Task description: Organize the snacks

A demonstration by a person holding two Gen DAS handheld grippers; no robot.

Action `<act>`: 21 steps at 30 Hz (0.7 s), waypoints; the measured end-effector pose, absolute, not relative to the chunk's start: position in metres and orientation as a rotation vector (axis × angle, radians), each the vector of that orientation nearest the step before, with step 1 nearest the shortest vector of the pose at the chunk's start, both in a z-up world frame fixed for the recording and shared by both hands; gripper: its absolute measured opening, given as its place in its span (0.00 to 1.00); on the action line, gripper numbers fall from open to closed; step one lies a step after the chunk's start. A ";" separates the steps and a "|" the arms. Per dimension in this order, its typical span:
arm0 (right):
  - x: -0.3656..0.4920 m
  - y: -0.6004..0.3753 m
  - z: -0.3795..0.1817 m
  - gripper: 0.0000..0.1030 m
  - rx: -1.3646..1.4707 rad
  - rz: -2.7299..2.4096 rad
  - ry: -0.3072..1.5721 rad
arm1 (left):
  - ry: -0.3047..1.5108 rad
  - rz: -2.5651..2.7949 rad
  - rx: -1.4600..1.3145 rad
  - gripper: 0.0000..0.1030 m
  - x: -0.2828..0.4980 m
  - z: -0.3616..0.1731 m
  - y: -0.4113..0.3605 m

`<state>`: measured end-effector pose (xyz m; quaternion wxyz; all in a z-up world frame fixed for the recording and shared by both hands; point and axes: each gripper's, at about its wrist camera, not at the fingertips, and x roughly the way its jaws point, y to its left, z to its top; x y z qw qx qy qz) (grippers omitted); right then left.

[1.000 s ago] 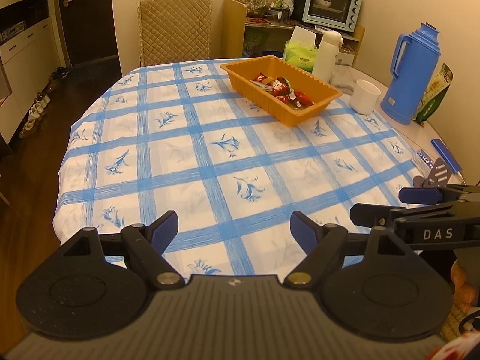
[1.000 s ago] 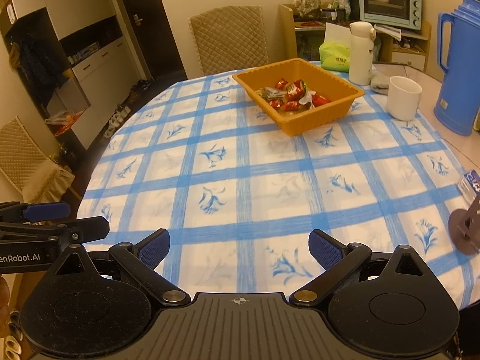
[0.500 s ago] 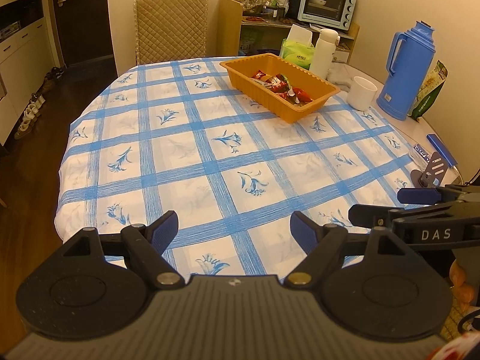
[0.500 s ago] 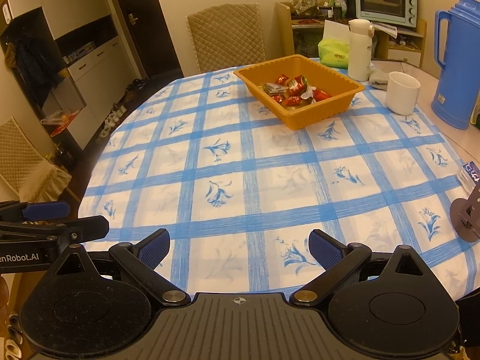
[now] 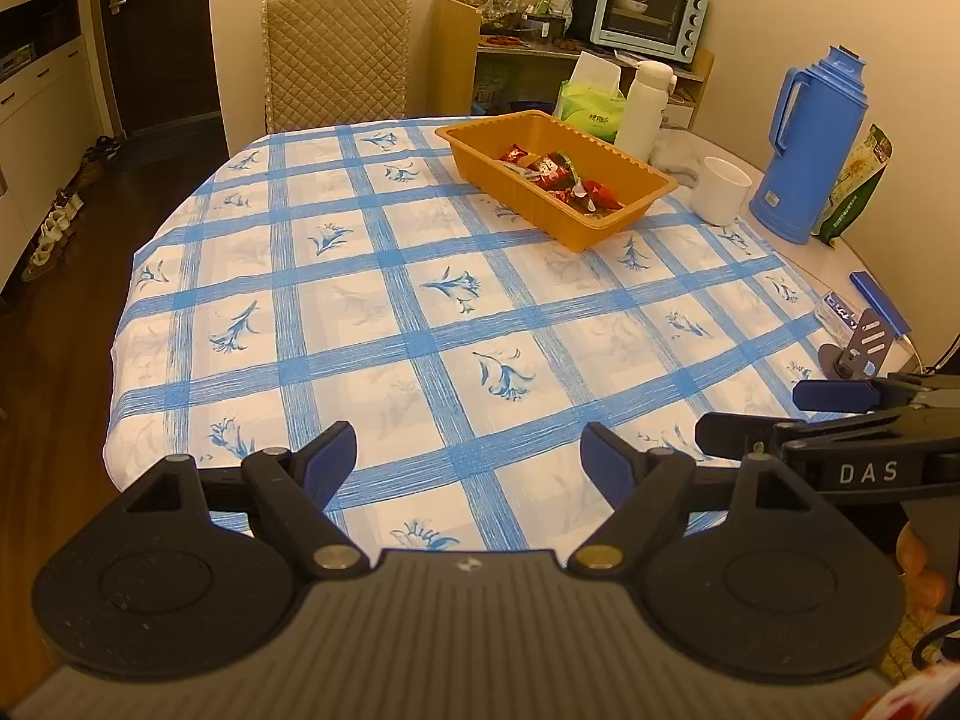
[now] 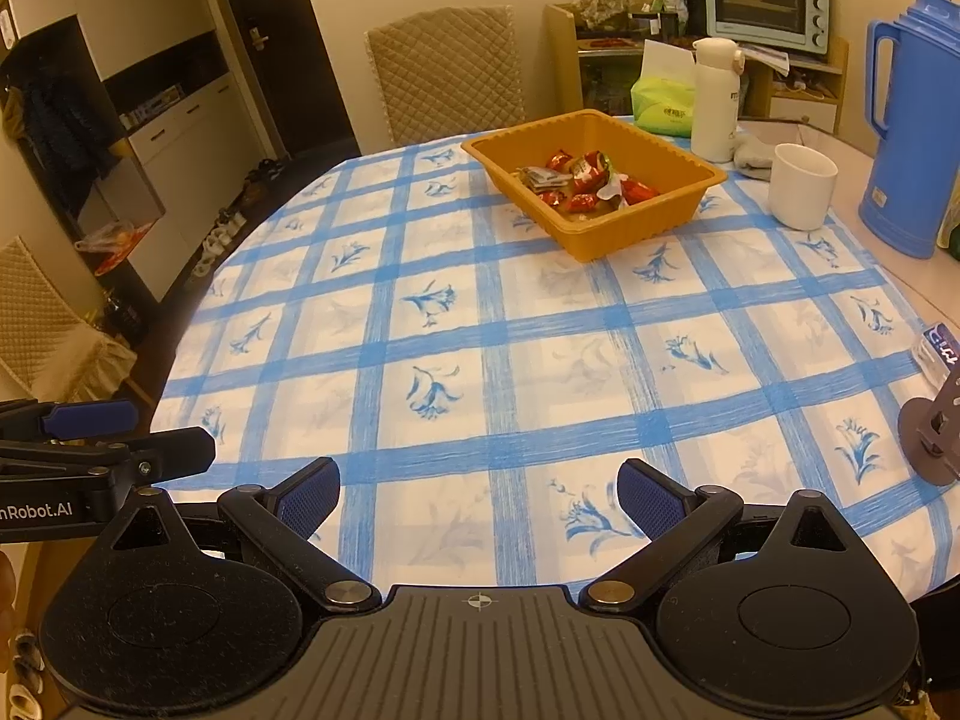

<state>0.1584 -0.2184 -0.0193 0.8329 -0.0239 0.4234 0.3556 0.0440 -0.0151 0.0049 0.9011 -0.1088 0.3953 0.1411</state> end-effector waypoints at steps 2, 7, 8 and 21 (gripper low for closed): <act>0.159 -0.218 -0.019 0.95 -0.051 0.754 0.897 | 0.818 0.291 -0.225 0.78 0.044 0.005 -0.015; 0.158 -0.218 -0.019 0.95 -0.051 0.754 0.898 | 0.818 0.291 -0.226 0.78 0.045 0.005 -0.015; 0.160 -0.219 -0.019 0.95 -0.052 0.753 0.899 | 0.818 0.291 -0.226 0.78 0.045 0.005 -0.015; 0.161 -0.219 -0.019 0.95 -0.051 0.752 0.898 | 0.817 0.290 -0.227 0.78 0.047 0.005 -0.014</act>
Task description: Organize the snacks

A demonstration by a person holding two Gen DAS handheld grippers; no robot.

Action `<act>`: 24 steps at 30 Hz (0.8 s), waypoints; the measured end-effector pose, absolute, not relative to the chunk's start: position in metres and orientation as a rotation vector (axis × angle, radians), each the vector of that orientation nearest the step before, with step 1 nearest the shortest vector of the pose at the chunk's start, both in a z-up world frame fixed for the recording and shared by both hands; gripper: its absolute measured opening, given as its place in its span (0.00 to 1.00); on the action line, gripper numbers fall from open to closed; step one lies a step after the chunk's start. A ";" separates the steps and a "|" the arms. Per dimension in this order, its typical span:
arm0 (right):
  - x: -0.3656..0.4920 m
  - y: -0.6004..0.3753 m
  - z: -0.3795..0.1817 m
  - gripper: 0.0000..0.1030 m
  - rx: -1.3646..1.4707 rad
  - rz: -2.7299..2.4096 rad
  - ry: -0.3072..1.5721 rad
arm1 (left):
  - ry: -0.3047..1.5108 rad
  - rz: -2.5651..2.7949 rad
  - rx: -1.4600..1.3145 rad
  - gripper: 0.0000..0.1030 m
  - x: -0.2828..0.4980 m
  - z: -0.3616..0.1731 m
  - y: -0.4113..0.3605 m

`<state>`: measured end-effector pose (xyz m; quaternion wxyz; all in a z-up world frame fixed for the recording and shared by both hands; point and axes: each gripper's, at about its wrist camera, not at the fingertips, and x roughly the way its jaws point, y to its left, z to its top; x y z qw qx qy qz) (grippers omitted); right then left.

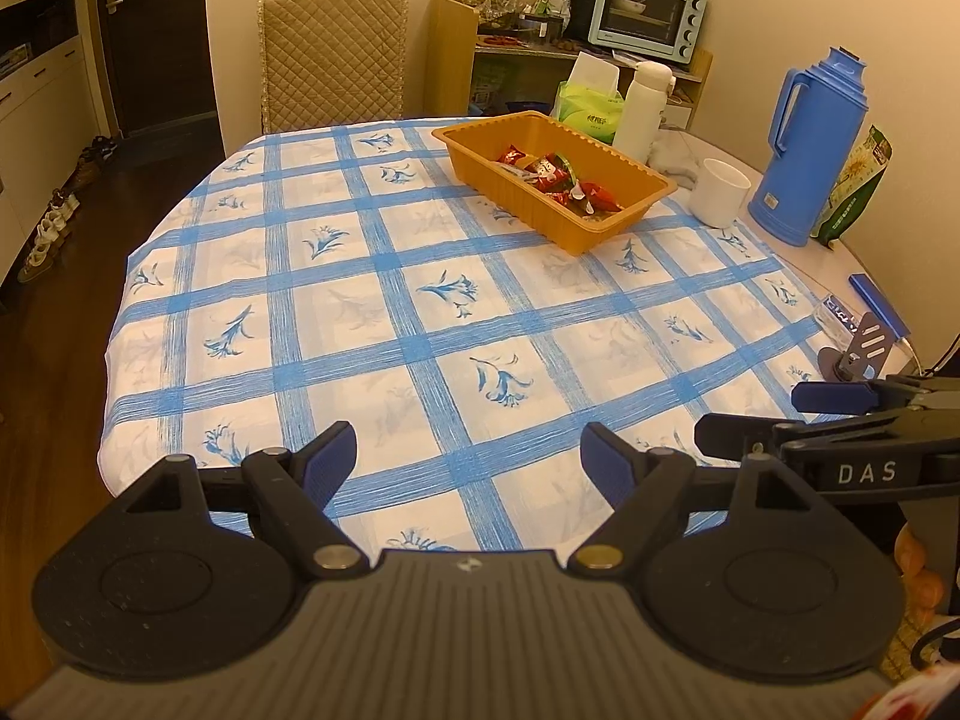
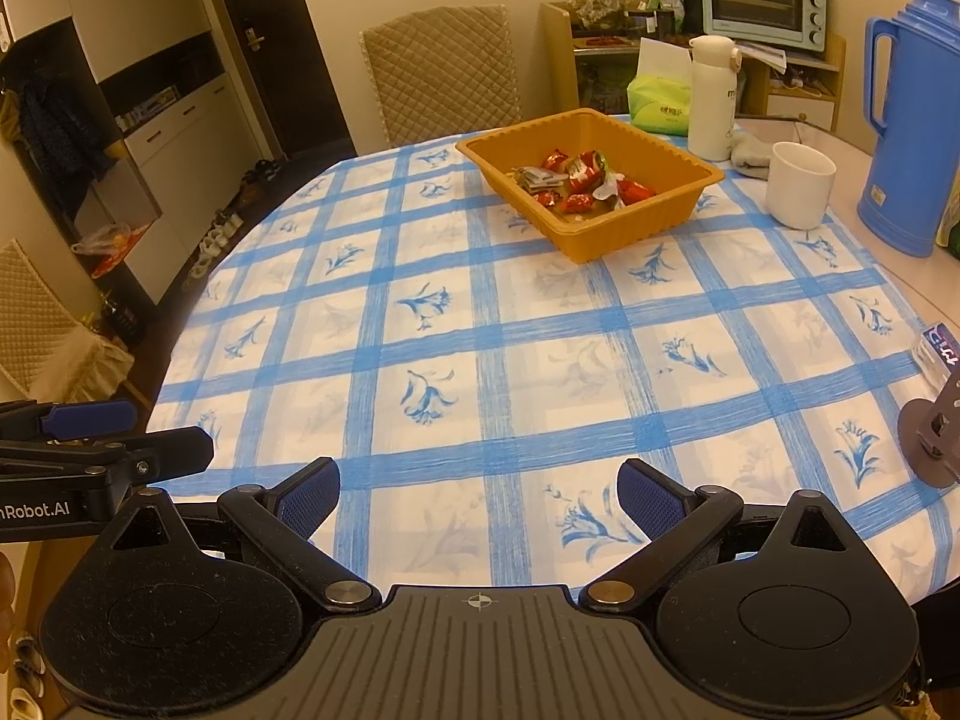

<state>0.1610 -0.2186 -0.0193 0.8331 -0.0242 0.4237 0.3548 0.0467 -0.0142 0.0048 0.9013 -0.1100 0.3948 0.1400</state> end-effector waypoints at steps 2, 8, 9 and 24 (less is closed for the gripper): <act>0.164 -0.220 -0.020 0.95 -0.050 0.751 0.899 | 0.816 0.289 -0.228 0.78 0.047 0.005 -0.014; 0.164 -0.219 -0.020 0.95 -0.051 0.752 0.899 | 0.817 0.290 -0.228 0.78 0.048 0.004 -0.014; 0.164 -0.219 -0.020 0.95 -0.051 0.752 0.900 | 0.817 0.290 -0.228 0.78 0.048 0.004 -0.014; 0.166 -0.219 -0.020 0.95 -0.051 0.752 0.901 | 0.818 0.290 -0.231 0.78 0.051 0.003 -0.015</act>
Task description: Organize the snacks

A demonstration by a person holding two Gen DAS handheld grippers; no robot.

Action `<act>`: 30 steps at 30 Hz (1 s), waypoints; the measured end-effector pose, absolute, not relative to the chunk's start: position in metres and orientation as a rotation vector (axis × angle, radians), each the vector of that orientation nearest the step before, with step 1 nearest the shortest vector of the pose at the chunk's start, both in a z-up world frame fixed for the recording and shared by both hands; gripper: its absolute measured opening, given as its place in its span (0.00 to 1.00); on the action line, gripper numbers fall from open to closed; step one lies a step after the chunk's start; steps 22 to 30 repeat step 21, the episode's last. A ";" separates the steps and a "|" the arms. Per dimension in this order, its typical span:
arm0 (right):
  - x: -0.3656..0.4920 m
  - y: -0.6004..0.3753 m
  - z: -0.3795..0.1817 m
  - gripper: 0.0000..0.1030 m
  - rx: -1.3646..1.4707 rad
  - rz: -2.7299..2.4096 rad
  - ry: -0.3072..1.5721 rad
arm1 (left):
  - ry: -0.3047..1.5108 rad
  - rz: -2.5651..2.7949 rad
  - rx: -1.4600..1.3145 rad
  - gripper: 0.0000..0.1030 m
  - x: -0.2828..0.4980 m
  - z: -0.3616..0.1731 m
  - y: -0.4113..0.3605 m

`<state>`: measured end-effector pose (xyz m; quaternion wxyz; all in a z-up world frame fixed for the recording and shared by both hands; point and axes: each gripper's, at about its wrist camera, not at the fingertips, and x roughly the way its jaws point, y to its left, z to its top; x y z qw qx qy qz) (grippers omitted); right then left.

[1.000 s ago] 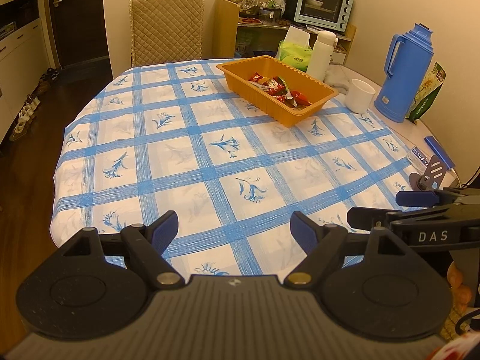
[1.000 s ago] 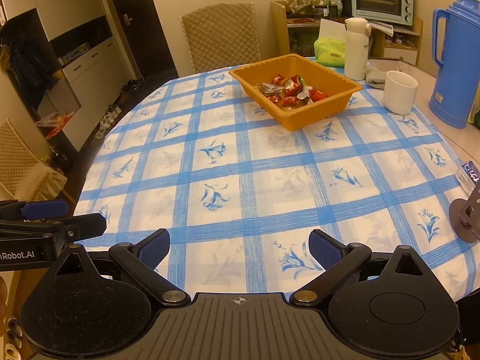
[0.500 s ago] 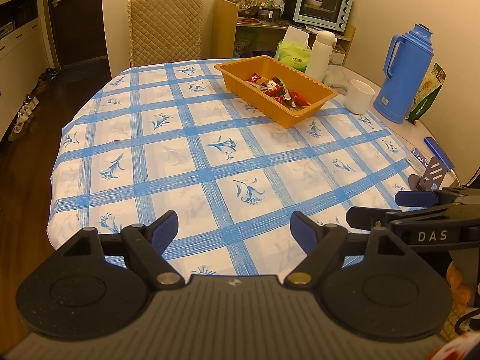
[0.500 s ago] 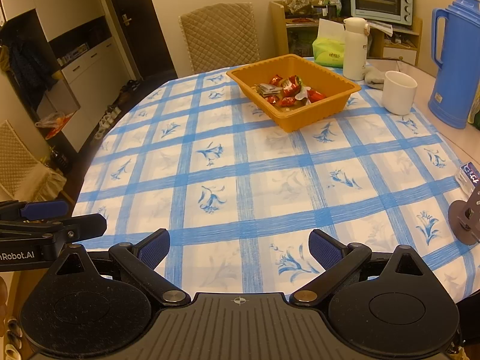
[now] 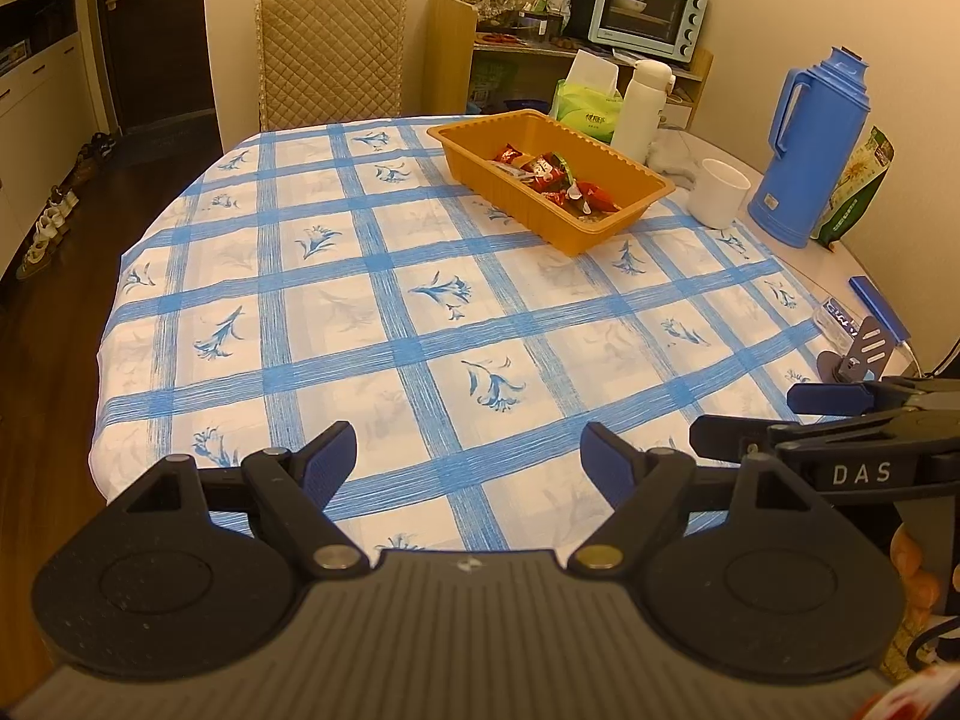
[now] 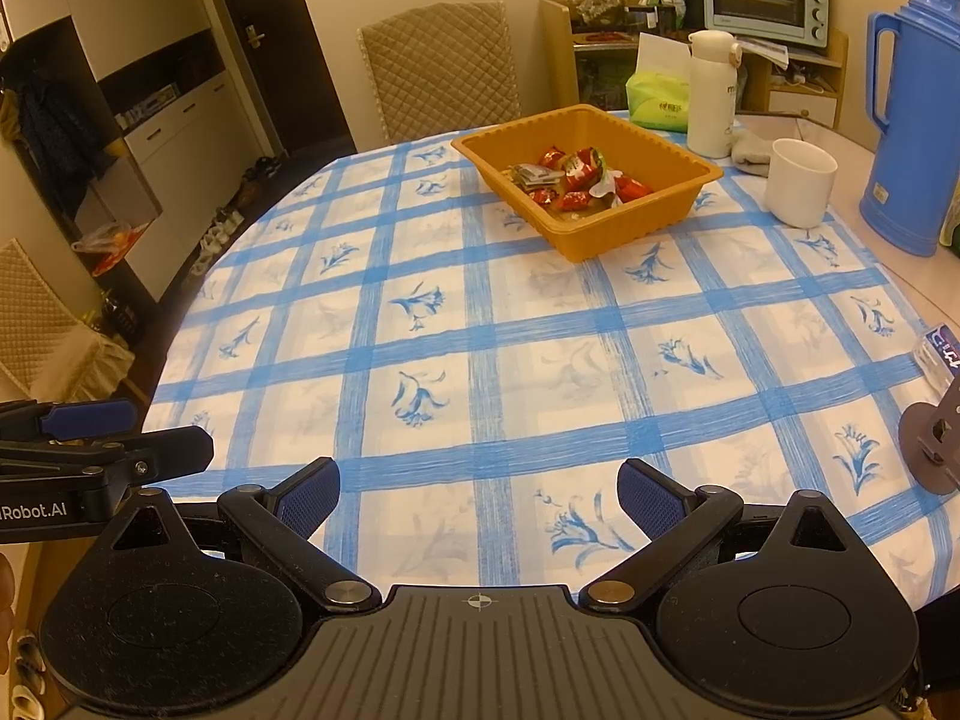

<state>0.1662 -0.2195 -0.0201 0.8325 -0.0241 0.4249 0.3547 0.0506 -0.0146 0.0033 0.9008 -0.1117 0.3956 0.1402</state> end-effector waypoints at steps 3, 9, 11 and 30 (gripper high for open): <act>0.168 -0.220 -0.020 0.95 -0.051 0.751 0.903 | 0.817 0.288 -0.231 0.78 0.051 0.003 -0.014; 0.171 -0.222 -0.023 0.95 -0.051 0.752 0.906 | 0.819 0.287 -0.233 0.78 0.054 0.004 -0.016; 0.173 -0.223 -0.023 0.95 -0.051 0.752 0.908 | 0.820 0.287 -0.234 0.78 0.054 0.005 -0.017; 0.191 -0.223 -0.030 0.95 -0.056 0.752 0.924 | 0.837 0.285 -0.249 0.78 0.074 -0.001 -0.020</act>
